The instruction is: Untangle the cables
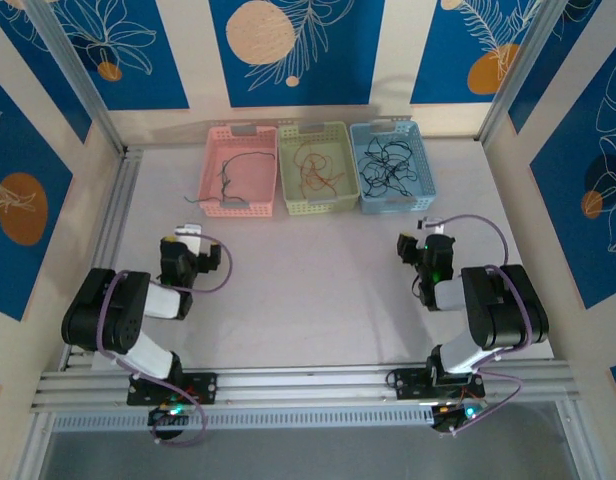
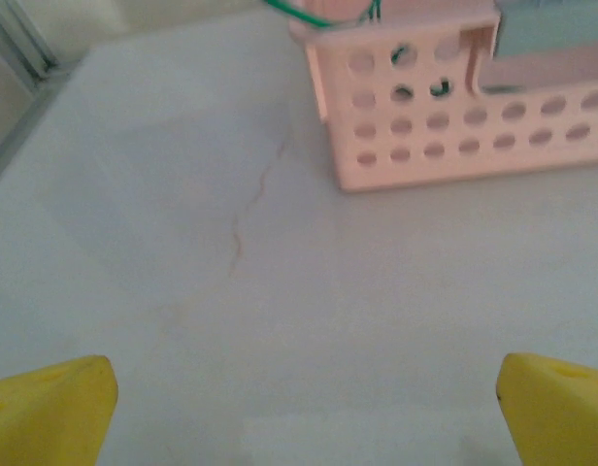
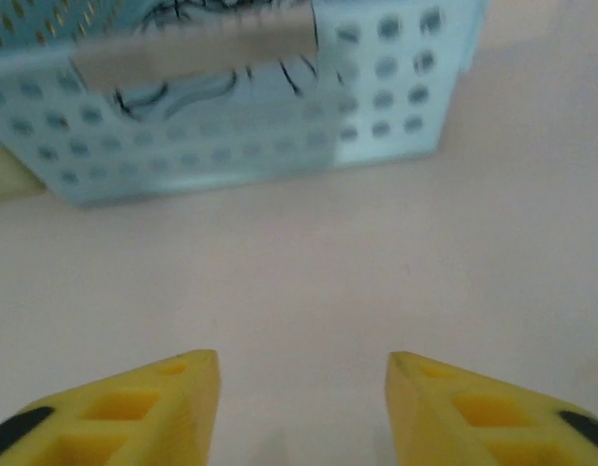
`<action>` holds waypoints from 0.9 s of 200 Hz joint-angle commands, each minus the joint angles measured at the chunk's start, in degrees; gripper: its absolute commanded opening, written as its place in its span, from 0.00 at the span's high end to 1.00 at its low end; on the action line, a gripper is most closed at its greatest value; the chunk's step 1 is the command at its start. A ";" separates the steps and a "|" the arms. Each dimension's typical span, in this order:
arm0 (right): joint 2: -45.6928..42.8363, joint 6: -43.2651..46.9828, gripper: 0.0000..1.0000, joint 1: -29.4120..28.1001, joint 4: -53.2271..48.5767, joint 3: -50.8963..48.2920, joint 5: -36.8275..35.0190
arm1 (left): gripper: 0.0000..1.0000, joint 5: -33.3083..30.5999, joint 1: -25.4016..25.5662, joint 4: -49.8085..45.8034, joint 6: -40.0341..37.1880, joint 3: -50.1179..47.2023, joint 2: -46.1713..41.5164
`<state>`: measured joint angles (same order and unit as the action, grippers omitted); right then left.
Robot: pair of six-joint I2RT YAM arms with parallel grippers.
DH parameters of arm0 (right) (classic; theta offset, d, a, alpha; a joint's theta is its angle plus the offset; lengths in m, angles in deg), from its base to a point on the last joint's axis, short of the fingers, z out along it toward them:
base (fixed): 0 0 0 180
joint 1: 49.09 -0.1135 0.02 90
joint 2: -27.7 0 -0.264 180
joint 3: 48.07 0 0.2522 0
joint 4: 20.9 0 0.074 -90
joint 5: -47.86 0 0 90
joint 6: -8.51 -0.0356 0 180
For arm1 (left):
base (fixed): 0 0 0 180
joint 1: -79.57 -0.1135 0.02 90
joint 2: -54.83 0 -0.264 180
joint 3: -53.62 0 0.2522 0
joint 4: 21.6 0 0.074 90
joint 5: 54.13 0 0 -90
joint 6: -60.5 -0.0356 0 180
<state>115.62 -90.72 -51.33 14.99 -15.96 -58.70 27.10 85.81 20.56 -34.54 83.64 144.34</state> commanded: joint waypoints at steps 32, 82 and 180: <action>-0.79 1.50 0.01 0.07 -1.28 4.28 -0.35 | 0.00 4.69 -1.89 -2.73 2.05 5.42 -0.07; -0.64 1.50 0.01 0.13 -0.77 4.15 0.03 | 0.00 4.64 -1.86 -2.74 2.05 5.24 -0.21; -0.68 2.01 0.01 0.76 -1.30 4.44 3.00 | 0.00 4.64 -1.85 -2.69 2.05 5.28 -0.14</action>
<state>115.56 -90.09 -50.89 12.67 -11.54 -57.67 30.38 84.55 17.50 -33.01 88.82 144.30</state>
